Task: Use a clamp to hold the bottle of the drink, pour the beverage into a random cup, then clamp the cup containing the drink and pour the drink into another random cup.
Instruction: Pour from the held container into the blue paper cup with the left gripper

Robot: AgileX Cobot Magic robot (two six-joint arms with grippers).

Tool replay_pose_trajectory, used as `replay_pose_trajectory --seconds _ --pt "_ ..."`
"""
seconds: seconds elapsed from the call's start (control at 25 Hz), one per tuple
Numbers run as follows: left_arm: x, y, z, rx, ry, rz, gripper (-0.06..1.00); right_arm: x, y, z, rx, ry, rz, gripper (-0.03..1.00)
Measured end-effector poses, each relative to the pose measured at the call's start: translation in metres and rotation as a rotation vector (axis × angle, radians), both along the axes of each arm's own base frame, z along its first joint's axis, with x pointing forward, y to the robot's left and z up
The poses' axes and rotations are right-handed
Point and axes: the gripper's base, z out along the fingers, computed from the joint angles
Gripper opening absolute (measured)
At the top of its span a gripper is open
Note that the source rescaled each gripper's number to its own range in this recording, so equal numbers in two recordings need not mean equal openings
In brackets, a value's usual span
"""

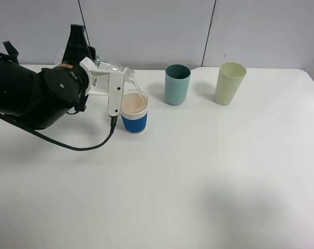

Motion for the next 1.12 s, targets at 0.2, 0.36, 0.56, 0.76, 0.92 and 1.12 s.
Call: replay_pose_trajectory --seconds 0.2,0.36,0.56,0.76,0.92,1.12 --pt "-0.0006 0.0018 -0.0012 -0.01 0.012 0.024 0.04 0.0 0.0 0.0 0.0 0.0 0.0 0.93" --pt "-0.001 0.0032 -0.0017 -0.018 0.017 0.042 0.04 0.0 0.0 0.0 0.0 0.0 0.0 0.93" --pt "-0.001 0.0037 -0.0015 -0.009 0.015 0.045 0.04 0.0 0.0 0.0 0.0 0.0 0.0 0.93" --pt "-0.0009 0.0046 -0.0004 0.003 0.005 0.052 0.04 0.0 0.0 0.0 0.0 0.0 0.0 0.93" --pt "-0.0007 0.0056 0.001 0.011 -0.009 0.062 0.04 0.0 0.0 0.0 0.0 0.0 0.0 0.93" --pt "-0.0007 0.0059 0.0012 0.023 -0.009 0.062 0.04 0.0 0.0 0.0 0.0 0.0 0.0 0.93"
